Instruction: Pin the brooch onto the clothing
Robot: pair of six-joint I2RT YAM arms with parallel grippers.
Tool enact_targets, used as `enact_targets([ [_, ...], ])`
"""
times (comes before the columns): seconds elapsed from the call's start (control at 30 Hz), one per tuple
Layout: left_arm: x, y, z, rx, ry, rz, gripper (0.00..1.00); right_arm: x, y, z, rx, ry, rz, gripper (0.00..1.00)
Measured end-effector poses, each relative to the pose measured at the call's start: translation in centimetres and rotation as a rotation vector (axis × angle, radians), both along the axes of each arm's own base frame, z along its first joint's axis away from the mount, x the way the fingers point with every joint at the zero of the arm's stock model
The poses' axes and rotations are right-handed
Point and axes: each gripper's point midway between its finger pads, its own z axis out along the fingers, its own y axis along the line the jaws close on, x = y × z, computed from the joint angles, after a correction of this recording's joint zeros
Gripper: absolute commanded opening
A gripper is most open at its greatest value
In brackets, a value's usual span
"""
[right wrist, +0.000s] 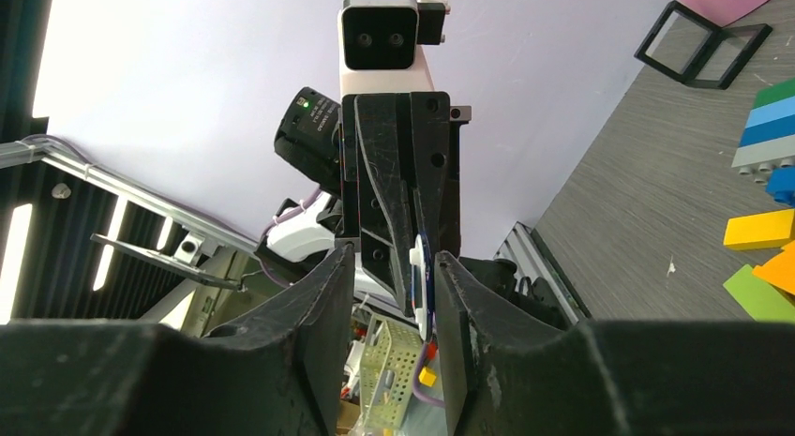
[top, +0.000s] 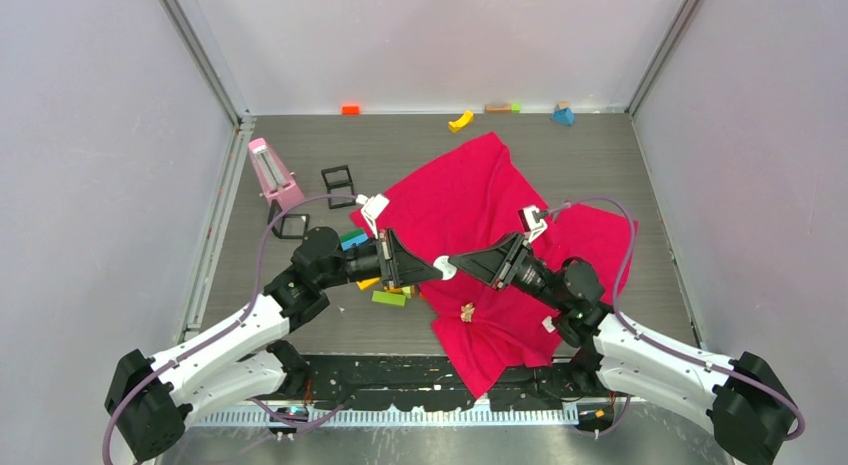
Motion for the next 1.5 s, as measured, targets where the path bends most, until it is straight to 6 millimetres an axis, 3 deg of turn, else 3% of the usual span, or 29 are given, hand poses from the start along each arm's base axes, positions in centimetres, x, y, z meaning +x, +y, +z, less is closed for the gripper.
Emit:
enact_targets([
  [0.33,-0.5,0.0,0.1,-0.005,-0.004,-0.026,0.0,-0.9,0.6,-0.5,-0.006,0.018,0.074,0.31],
  [1.03,-0.8,0.0,0.3,-0.008,-0.012,-0.042,0.0,-1.9,0.6,-0.8,0.006,0.031,0.128,0.3],
  [1.5,-1.0,0.0,0.2,-0.005,-0.007,-0.049,0.0,-1.9,0.7,-1.4,-0.007,0.039,0.132,0.07],
])
